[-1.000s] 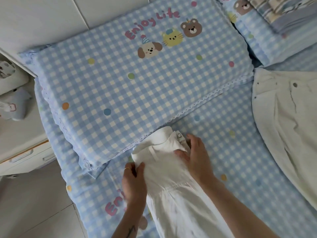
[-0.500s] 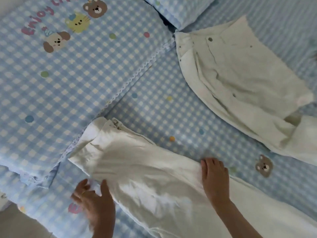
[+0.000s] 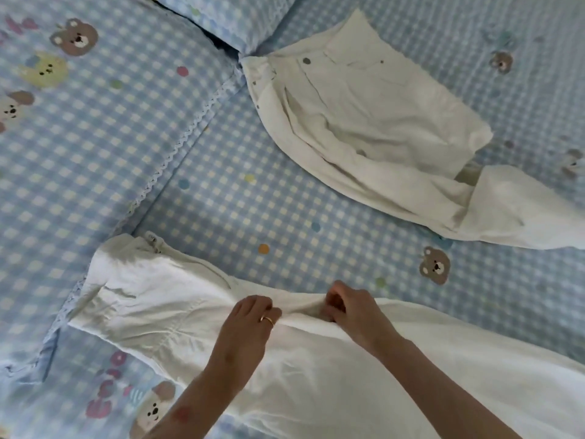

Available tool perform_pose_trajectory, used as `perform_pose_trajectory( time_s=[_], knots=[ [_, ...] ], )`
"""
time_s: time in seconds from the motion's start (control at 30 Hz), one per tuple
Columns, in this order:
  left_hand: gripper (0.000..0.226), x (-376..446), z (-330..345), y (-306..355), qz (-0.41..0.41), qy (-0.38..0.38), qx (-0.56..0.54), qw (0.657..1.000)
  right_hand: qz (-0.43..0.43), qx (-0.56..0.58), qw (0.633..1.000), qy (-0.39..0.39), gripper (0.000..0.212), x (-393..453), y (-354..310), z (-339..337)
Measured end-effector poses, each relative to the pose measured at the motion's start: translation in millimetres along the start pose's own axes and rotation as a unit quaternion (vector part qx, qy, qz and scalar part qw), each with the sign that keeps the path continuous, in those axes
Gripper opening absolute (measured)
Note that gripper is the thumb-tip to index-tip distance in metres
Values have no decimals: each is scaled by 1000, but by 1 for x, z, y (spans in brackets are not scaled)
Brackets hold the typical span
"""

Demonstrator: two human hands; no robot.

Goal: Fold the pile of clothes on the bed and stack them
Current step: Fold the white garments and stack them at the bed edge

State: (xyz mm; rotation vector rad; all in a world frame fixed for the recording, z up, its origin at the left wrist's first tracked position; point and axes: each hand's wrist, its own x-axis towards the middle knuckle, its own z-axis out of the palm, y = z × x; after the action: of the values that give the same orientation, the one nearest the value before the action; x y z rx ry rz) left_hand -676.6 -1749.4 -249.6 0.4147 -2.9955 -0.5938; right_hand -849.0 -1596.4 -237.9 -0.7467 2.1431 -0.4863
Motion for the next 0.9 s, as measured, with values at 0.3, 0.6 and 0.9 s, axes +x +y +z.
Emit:
perform_pose_trajectory(
  time_s=[0.3,0.6,0.9],
  knots=[
    [22,7,-9,-10,-13,40,-7,999,38,10,998,-56,23,15,-25,18],
    [24,19,16,-19,-18,64,7,998,100,203,969,102,25,45,-24,8],
    [58,-5,36,-42,-20,-68,69,995,-143,-182,938,258,37,51,-37,55]
  ],
)
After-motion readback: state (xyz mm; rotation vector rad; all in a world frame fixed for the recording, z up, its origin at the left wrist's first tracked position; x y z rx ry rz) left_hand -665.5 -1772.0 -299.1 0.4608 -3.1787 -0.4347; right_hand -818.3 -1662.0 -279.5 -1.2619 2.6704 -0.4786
